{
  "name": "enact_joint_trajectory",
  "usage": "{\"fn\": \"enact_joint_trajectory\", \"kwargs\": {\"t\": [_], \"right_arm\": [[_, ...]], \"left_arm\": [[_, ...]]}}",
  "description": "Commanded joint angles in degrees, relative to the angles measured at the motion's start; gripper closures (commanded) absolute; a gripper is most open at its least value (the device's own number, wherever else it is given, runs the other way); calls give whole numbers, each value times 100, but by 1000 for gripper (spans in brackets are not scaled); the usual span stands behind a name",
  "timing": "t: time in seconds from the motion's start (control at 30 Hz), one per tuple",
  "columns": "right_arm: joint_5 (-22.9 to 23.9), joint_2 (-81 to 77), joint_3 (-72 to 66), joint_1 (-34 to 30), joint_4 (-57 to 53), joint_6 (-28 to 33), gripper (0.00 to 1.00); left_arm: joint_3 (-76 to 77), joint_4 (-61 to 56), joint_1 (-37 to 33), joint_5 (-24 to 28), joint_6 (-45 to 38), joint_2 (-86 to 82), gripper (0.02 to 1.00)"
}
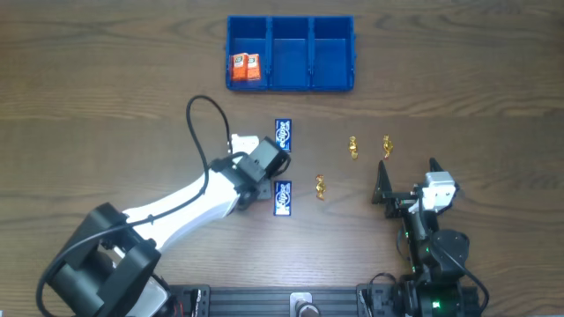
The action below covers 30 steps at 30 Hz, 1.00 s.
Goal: Sort Candies Into Trays
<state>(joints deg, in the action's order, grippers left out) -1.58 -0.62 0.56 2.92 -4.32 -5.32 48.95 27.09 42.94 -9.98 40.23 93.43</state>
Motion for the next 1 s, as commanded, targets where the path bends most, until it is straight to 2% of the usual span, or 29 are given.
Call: {"fn": "enact_joint_trajectory", "kwargs": {"t": [0.03,0.13,0.27,0.43,0.57,0.73,1.0], "right_arm": [[-22,39,-11,-42,-37,72,1],[-22,39,-11,-42,-35,72,3],[-22,39,-11,-42,-35,72,3],[-22,39,-11,-42,-35,72,1],[-22,39,-11,-42,-35,70,3],[-22,39,-11,-42,-35,70,1],[-22,39,-11,-42,-35,70,1]], "left_arm": [[1475,992,-59,-833,-225,-133,695],[2435,1257,-216,-1086,-750,-17,691],[3705,1255,-730,-1080,-1453,431,689],[5090,1283,-1475,-474,-1908,1357,689],[5877,1298,-1956,271,-2035,2240,684],[6151,1272,-2109,608,-2059,2850,678],[6151,1172,-2120,664,-2166,3156,669]]}}
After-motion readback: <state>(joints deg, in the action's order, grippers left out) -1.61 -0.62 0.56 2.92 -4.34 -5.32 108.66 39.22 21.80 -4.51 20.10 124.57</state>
